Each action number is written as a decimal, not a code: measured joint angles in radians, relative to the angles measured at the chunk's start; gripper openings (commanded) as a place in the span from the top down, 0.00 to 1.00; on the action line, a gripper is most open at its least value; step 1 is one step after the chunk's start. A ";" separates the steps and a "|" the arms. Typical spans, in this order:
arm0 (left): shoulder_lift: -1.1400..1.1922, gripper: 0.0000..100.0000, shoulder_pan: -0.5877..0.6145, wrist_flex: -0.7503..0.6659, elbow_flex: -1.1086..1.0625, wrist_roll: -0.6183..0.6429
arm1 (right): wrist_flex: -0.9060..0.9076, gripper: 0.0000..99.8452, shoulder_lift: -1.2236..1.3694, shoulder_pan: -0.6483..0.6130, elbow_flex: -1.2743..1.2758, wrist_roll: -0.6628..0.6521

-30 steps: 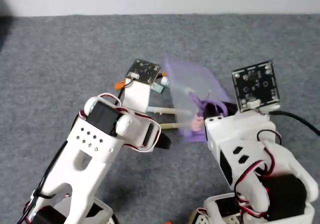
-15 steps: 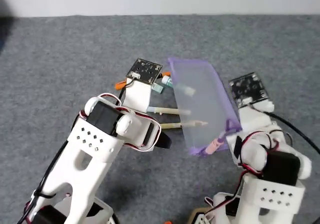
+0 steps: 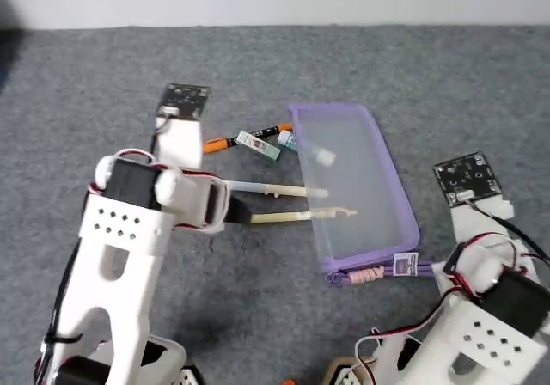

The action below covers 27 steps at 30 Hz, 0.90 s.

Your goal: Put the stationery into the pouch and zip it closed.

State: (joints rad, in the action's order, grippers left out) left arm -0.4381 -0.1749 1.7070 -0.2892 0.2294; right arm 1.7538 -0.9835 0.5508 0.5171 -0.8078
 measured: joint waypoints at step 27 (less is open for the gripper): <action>0.000 0.67 0.235 0.000 0.000 0.000 | -0.206 0.75 0.649 -0.749 0.124 -0.140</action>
State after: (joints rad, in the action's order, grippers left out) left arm -0.4381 0.0598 1.7070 -0.2892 0.2294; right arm 1.5482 -0.3345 -0.1979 0.6414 -0.9475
